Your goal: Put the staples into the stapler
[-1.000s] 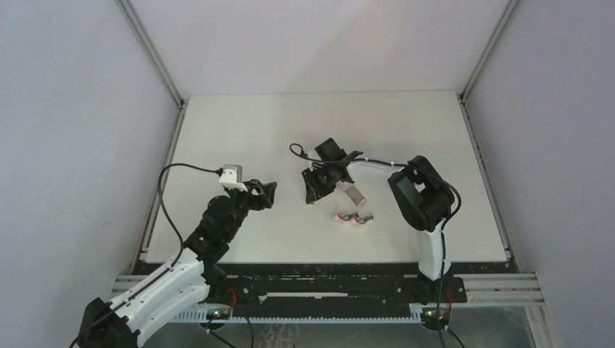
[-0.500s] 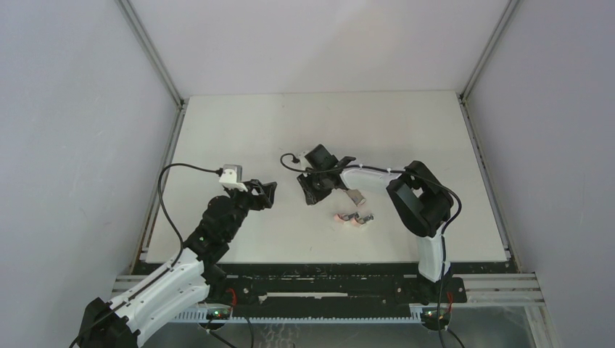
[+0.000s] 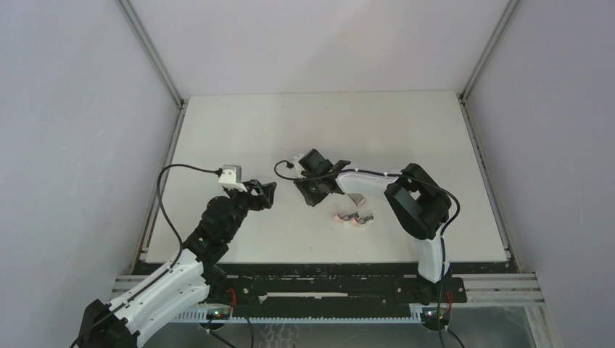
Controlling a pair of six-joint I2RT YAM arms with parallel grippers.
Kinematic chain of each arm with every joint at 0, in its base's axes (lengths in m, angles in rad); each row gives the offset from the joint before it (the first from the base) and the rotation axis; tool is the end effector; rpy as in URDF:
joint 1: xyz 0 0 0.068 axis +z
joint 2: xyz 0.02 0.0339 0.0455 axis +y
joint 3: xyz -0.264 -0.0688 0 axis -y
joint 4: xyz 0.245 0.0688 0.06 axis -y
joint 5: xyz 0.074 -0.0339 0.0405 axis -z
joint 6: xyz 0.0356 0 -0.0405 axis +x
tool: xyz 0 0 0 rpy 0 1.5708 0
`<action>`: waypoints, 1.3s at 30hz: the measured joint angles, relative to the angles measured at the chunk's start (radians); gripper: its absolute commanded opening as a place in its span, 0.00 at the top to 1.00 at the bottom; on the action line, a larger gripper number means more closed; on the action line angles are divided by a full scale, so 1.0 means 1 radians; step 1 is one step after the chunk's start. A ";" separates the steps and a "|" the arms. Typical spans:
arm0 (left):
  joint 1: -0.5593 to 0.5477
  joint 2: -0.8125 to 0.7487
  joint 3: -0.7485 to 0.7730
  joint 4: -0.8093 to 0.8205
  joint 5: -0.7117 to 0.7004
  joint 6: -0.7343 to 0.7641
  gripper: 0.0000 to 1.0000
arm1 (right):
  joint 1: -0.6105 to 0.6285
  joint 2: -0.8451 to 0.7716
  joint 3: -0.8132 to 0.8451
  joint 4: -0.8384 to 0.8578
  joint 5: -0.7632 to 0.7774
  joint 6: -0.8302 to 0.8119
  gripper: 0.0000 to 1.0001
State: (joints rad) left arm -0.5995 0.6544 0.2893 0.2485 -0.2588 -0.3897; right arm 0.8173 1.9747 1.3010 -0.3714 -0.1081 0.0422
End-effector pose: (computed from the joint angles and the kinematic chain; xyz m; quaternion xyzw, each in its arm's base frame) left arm 0.1443 -0.0875 0.2301 -0.0077 0.7458 -0.2280 0.6259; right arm 0.2760 0.2999 0.1557 -0.3774 0.8874 0.1555 0.2141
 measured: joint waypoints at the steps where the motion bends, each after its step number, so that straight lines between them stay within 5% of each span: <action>1: 0.000 0.000 0.000 -0.001 0.000 0.000 0.25 | 0.003 0.000 0.000 0.000 0.005 -0.006 0.72; 26: 0.000 0.000 0.000 -0.005 0.000 0.000 0.25 | 0.041 0.000 0.003 -0.010 0.078 -0.071 0.77; 39: 0.000 -0.002 0.000 -0.011 0.000 0.000 0.25 | 0.043 0.000 0.009 -0.027 0.078 -0.072 0.87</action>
State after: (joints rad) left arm -0.5995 0.6525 0.2893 0.2371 -0.2588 -0.3897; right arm 0.8600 1.9747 1.3102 -0.3981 -0.0299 -0.0299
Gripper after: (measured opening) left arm 0.750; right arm 0.147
